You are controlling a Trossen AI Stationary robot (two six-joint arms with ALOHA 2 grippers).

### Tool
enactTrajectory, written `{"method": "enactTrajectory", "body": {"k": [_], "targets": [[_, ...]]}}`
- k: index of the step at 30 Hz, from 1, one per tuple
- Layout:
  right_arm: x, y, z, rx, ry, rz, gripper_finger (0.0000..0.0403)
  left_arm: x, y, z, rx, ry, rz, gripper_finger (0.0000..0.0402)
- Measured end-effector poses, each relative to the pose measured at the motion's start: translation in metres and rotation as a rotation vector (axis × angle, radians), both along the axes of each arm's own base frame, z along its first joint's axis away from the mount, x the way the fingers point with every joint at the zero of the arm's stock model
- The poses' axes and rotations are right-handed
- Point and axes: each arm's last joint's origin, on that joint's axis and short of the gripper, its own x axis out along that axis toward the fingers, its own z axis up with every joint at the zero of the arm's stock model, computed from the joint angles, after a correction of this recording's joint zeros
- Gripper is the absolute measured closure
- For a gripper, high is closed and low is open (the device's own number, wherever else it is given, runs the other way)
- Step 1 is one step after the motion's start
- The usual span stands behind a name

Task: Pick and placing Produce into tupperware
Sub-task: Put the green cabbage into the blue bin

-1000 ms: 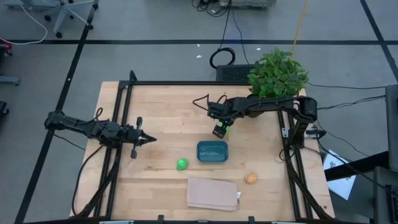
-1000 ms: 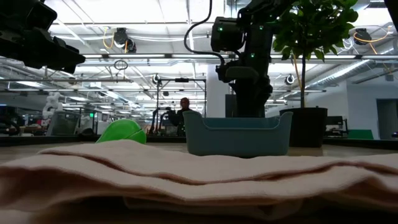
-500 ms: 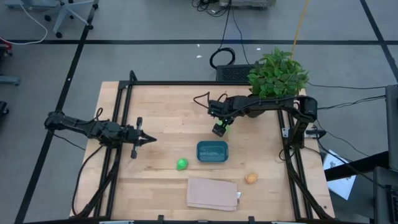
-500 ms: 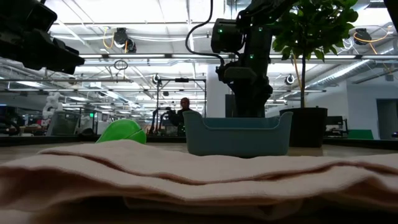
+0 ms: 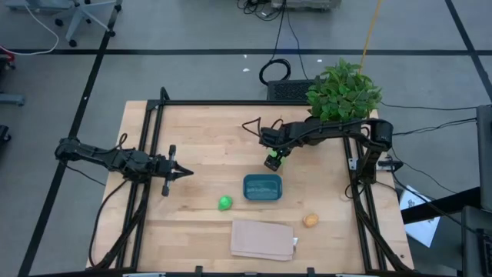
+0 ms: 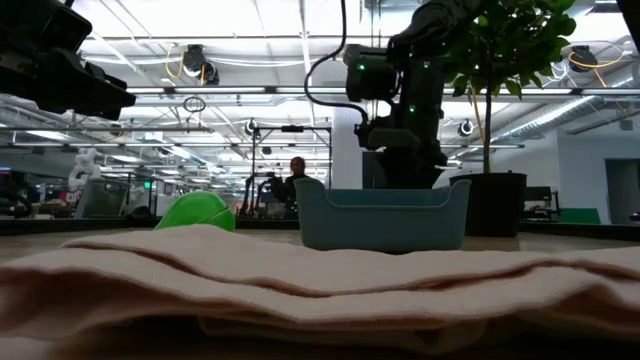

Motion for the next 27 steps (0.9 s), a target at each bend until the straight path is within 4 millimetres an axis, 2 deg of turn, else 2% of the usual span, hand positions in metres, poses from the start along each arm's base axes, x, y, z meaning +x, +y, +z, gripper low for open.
{"method": "enactTrajectory", "body": {"k": [20, 27], "targets": [[-0.008, -0.004, -0.023, 0.016, -0.044, 0.001, 0.0070, 0.000, 0.000, 0.000, 0.001, -0.001, 0.000, 0.0398], [-0.005, -0.004, -0.022, 0.002, -0.070, 0.036, 0.0107, 0.000, 0.000, 0.000, 0.001, -0.001, 0.000, 0.0398]]}}
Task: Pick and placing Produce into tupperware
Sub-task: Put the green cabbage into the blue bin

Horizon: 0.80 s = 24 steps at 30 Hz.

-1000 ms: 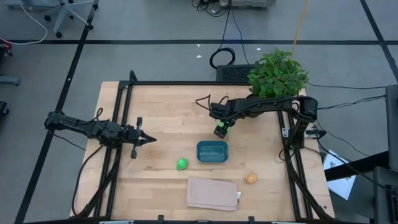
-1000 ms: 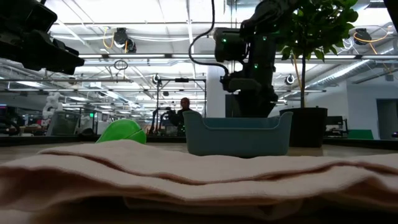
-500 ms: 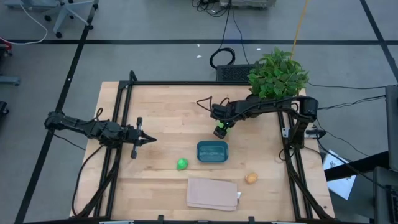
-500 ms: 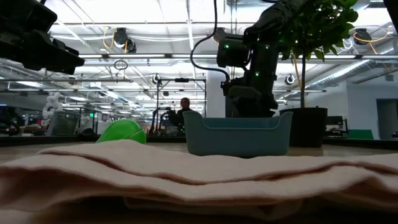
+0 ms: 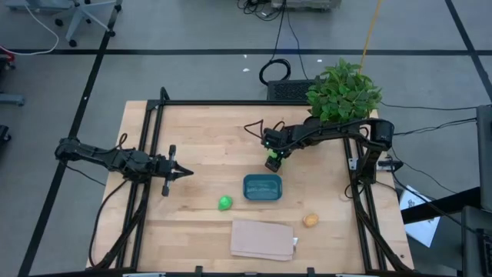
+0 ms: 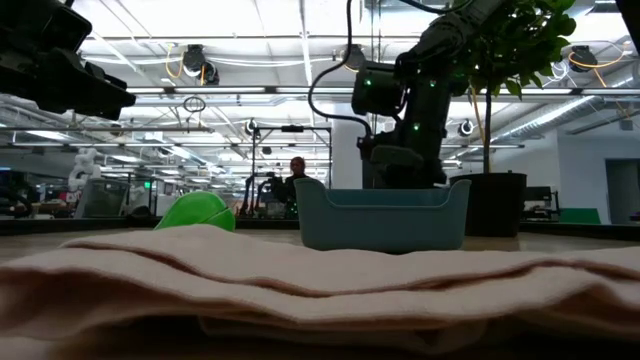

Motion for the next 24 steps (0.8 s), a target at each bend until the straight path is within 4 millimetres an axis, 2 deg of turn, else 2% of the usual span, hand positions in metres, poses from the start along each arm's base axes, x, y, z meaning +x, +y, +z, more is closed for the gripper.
{"method": "enactTrajectory", "body": {"k": [8, 11, 24], "targets": [[0.0010, 0.0000, 0.0003, -0.004, -0.010, 0.008, 0.0198, 0.0000, 0.0000, 0.0000, -0.002, 0.000, 0.000, 0.0398], [0.0017, 0.0000, 0.0017, -0.005, -0.017, 0.009, 0.0218, 0.0000, 0.0000, 0.0000, -0.002, 0.000, 0.001, 0.0398], [0.0080, -0.0012, 0.0097, -0.017, -0.035, 0.035, 0.0217, 0.0000, 0.0000, 0.0001, -0.004, 0.000, 0.001, 0.0398]]}}
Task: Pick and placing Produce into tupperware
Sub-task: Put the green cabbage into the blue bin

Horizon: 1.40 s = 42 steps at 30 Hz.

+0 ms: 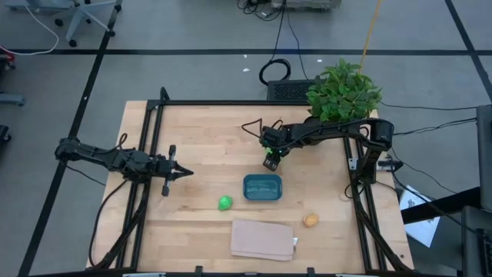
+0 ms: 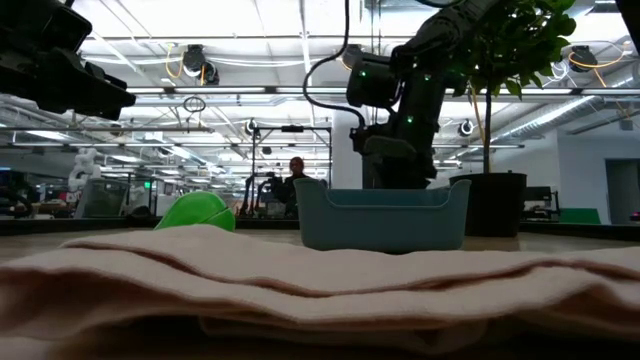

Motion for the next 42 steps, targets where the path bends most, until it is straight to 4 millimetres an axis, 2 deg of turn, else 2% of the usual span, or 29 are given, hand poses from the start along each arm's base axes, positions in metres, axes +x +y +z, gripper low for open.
{"method": "enactTrajectory", "body": {"k": [33, 42], "targets": [[0.021, -0.005, 0.044, -0.041, -0.062, 0.073, 0.0213, 0.000, 0.000, 0.000, -0.003, 0.003, 0.001, 0.0398], [0.031, 0.004, 0.064, -0.064, -0.098, 0.141, 0.0215, 0.000, 0.000, 0.000, -0.003, 0.003, 0.002, 0.0398]]}}
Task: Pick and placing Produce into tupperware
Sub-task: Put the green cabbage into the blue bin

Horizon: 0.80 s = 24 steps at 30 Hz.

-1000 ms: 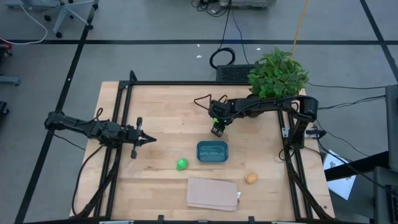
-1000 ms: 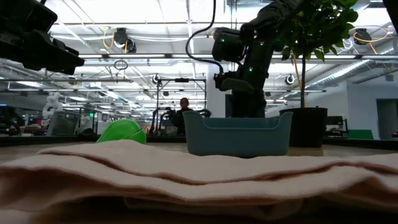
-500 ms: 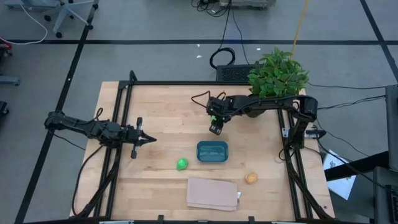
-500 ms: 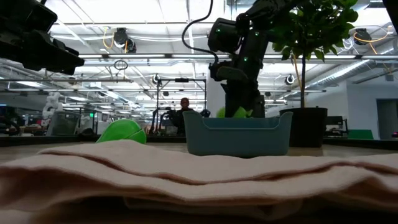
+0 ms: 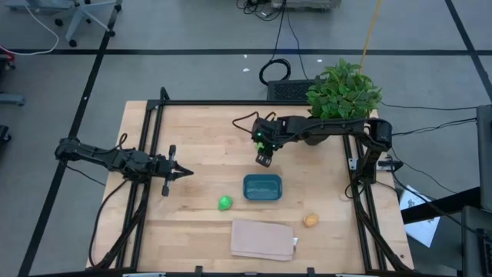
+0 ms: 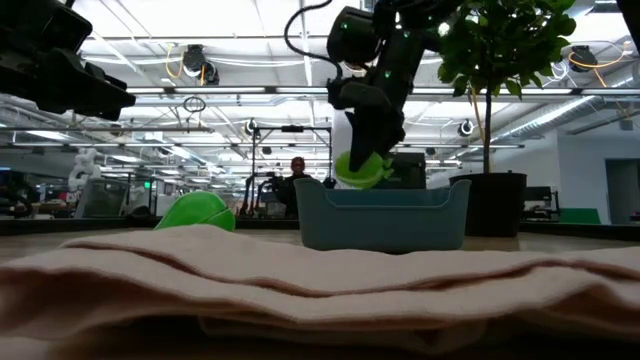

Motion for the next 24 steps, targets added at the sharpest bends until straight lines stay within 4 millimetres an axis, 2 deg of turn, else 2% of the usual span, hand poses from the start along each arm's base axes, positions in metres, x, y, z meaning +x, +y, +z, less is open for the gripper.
{"method": "enactTrajectory", "body": {"k": [9, 14, 24], "targets": [[0.011, 0.012, 0.026, -0.026, -0.058, 0.074, 0.0213, 0.000, 0.000, 0.000, -0.003, 0.000, 0.000, 0.0398], [0.015, 0.022, 0.041, 0.020, -0.132, 0.137, 0.0212, 0.000, 0.000, 0.000, -0.003, 0.000, 0.001, 0.0398], [0.013, 0.043, 0.062, 0.073, -0.237, 0.238, 0.0210, 0.000, 0.000, 0.000, 0.002, -0.002, 0.015, 0.0398]]}}
